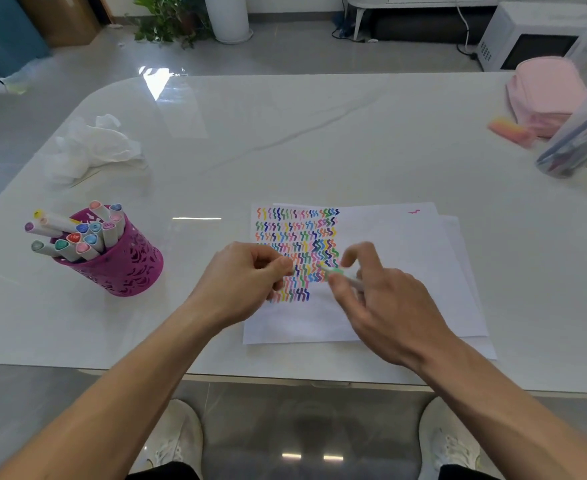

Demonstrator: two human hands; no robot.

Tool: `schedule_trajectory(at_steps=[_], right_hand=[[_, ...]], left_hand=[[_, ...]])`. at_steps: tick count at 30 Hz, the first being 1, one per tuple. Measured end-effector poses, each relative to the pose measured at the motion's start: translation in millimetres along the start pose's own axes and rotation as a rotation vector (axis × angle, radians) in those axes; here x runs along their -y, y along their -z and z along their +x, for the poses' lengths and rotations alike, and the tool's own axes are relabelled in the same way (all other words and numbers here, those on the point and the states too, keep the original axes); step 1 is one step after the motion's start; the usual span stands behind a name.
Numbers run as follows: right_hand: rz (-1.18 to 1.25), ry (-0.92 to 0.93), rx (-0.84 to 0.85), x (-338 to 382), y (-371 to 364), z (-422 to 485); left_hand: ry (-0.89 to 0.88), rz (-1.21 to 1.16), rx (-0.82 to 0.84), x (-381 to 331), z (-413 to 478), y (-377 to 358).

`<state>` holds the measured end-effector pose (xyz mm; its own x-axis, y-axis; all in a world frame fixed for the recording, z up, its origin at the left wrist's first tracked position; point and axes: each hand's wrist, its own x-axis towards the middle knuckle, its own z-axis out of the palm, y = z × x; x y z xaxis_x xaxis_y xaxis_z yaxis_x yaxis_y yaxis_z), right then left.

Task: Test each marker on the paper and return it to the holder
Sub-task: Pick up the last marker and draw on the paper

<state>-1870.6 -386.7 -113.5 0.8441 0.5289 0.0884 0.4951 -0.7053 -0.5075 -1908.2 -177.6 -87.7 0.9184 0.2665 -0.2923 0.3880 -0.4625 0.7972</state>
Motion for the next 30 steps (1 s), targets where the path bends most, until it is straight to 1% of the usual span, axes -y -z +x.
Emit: schedule_trajectory(at_steps=[2,4,8,9,10,12,14,15,20,25,30], right_hand=[[0.187,-0.024,0.014,-3,1,2],[0.380,-0.062,0.006,-4,4,5],[0.931,-0.232,0.051,-1,8,9],[1.013,-0.247,0.066,-1,9,10],[1.043,-0.236,0.069,-1,8,10],[0.969,-0.193,0.054,-3,6,9],[0.863,-0.192,0.044,-3,4,7],[0.852,-0.203,0.043,-3,1,6],[0.885,-0.243,0.043,-4,-8,4],[0.858,-0.247,0.009,-3,-14,2],[0.851,-0.268,0.025,-2,-17,4]], left_hand=[[-0.046,0.113,-0.063,4,3,0],[-0.105,0.207,-0.082,6,4,-2],[-0.234,0.363,-0.079,11,3,-6],[-0.258,0.403,-0.062,13,4,-6],[-0.271,0.443,-0.037,14,4,-8],[-0.270,0.515,0.011,16,4,-10],[-0.252,0.545,0.037,15,3,-11],[-0.245,0.550,0.043,15,3,-11],[-0.246,0.577,0.045,13,5,-12],[-0.237,0.550,0.039,15,8,-11],[-0.238,0.528,0.036,17,10,-11]])
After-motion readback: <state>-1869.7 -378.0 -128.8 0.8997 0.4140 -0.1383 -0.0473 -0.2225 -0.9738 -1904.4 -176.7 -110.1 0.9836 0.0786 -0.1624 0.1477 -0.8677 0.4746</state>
